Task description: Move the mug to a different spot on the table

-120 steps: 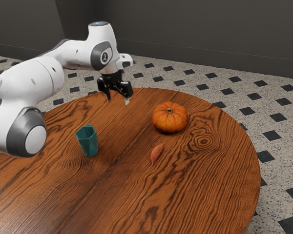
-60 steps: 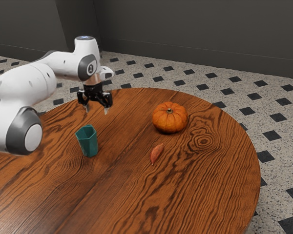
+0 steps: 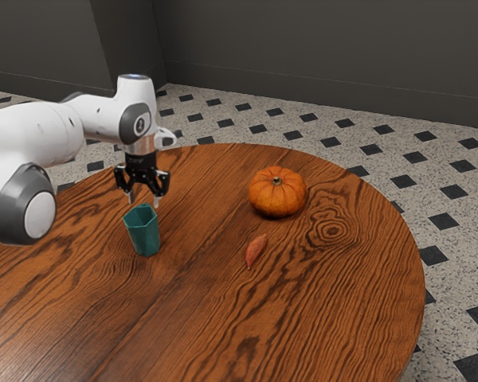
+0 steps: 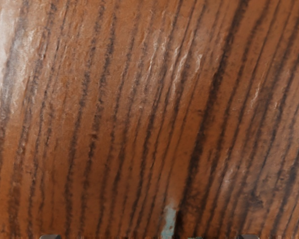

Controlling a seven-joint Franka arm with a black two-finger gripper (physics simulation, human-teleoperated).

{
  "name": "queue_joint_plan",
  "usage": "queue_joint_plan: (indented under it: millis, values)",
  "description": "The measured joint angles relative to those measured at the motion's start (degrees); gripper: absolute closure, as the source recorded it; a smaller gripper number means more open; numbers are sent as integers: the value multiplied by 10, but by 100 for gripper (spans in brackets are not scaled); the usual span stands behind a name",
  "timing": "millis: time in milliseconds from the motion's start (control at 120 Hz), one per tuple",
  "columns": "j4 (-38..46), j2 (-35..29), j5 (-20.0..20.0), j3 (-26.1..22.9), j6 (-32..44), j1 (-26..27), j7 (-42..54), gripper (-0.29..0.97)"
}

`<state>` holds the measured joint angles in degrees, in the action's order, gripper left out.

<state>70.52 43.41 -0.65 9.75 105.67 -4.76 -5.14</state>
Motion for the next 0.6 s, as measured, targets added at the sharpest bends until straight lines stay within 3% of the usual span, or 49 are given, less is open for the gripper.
queue_joint_plan:
  millis: [600]
  values:
    - [12,11,3,-2,-23,-1,3,36]
